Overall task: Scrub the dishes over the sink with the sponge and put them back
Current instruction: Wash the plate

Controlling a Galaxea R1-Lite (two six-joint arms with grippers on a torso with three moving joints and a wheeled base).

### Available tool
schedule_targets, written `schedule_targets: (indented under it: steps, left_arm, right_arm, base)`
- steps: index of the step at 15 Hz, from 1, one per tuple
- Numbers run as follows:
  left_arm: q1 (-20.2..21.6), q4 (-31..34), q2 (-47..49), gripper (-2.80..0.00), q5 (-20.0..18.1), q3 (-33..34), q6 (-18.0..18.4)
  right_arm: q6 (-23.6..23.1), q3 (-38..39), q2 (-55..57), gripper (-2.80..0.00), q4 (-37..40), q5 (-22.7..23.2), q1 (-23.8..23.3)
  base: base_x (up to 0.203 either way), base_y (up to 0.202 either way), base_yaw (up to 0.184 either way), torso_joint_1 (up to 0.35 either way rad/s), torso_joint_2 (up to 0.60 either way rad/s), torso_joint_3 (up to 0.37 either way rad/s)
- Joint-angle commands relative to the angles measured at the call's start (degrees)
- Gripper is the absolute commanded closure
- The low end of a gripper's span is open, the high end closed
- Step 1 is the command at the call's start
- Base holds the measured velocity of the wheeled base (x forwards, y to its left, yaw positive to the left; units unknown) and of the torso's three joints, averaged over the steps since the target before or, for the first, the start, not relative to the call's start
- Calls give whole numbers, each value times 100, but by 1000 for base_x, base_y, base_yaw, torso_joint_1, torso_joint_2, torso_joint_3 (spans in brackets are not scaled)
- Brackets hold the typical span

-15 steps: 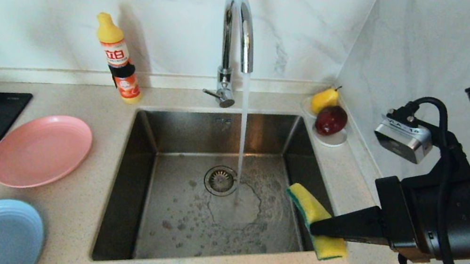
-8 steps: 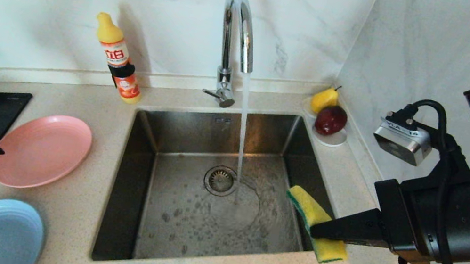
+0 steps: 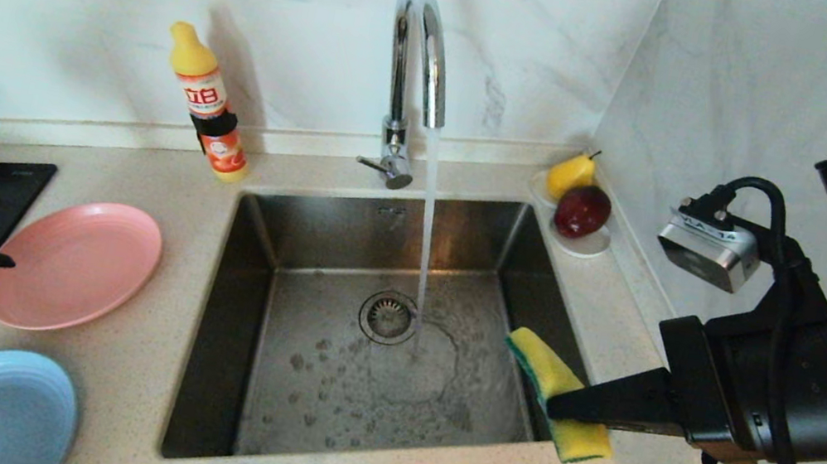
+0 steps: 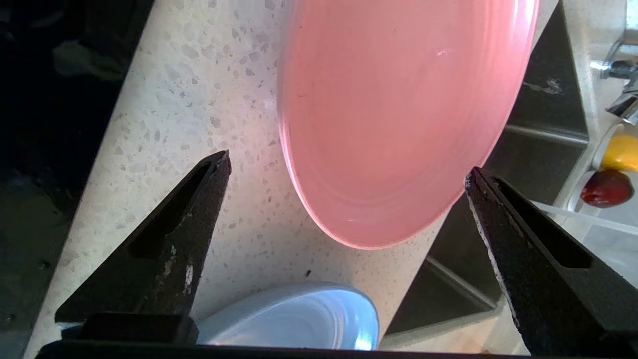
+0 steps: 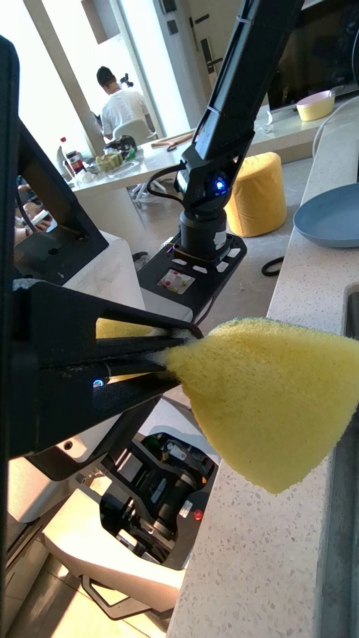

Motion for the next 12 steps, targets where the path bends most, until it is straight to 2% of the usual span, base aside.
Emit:
schedule_targets:
  steps: [1,7,10,12]
  left_arm:
    - [-7,-9,60,-280,-28,12,-9]
    - [-95,-176,245,-280,7,-40,-17]
    - [-182,-109,248,-280,340,-241,-42]
    - [-266,-86,185,-280,599,-448,-277]
  right_arm:
    - [20,47,-10,0,12,16,3]
    - [11,71,8,0,12,7,-14]
    - [11,71,3,0,12,10,-14]
    - [11,106,-2,0,3,9,-23]
  base:
    - [0,0,0,0,0,0]
    - [0,0,0,0,0,0]
    - [0,0,0,0,0,0]
    - [0,0,0,0,0,0]
